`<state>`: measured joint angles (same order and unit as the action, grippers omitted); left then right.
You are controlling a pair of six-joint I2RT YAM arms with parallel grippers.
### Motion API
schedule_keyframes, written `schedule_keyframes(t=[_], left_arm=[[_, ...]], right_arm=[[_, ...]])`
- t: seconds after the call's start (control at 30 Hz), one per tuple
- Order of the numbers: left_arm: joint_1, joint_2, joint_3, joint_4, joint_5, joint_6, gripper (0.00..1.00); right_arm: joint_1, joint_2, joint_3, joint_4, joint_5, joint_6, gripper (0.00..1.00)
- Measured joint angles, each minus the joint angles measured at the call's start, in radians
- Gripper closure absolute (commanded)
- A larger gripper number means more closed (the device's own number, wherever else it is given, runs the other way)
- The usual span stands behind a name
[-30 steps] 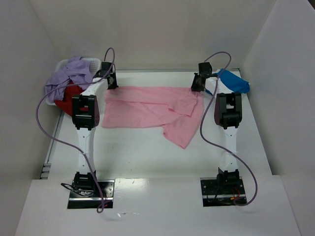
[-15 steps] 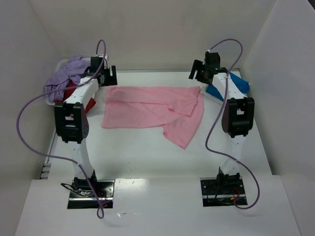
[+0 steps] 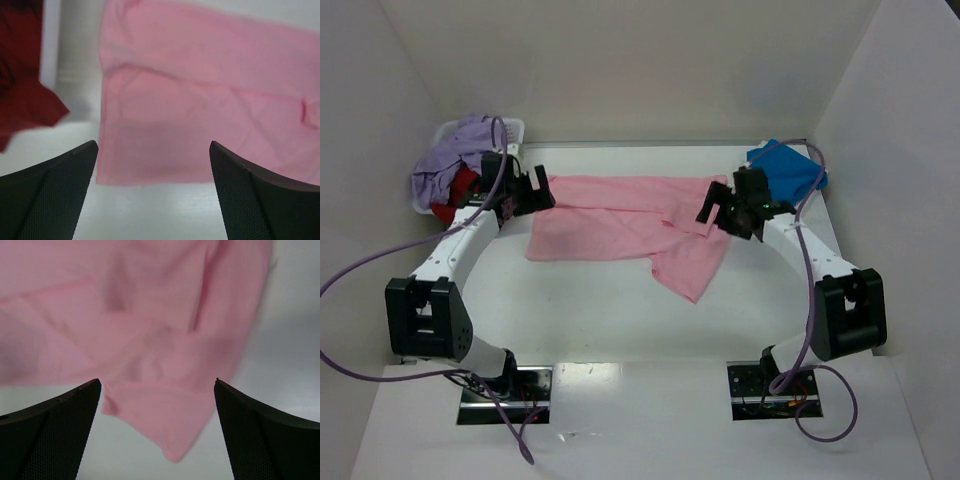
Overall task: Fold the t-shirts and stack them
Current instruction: Fold the flattened tshirt in 1/3 of the way, then grap the side of the flattened tshirt closest away from the robot with both arms
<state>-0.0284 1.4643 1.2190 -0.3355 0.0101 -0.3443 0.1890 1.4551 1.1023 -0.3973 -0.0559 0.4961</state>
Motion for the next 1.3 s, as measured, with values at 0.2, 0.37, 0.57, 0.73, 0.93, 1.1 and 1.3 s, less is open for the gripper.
schedule_keyframes(t=[0.2,0.37,0.57,0.73,0.93,1.1,1.3], left_arm=[[0.006,0.048,-0.143,-0.033,0.045,-0.069,0.00],[0.008,0.101,-0.152,-0.027,0.052,-0.091,0.00],[0.008,0.107,-0.170,-0.024,0.051,-0.105,0.00],[0.008,0.116,-0.177,-0.027,0.047,-0.104,0.02],[0.008,0.137,-0.177,-0.066,0.022,-0.073,0.03],[0.008,0.151,-0.177,-0.116,-0.005,-0.039,0.03],[0.008,0.159,-0.177,-0.134,-0.013,-0.020,0.03]], right_arm=[[0.133,0.005,-0.127,-0.123,0.042,0.098,0.01],[0.145,0.001,-0.175,-0.146,0.085,0.153,0.01],[0.146,-0.026,-0.267,-0.182,0.120,0.205,0.10],[0.154,-0.026,-0.279,-0.177,0.125,0.233,0.13],[0.154,-0.020,-0.280,-0.137,0.119,0.248,0.20],[0.155,0.028,-0.280,-0.089,0.104,0.258,0.30],[0.187,0.099,-0.275,-0.049,0.086,0.261,0.43]])
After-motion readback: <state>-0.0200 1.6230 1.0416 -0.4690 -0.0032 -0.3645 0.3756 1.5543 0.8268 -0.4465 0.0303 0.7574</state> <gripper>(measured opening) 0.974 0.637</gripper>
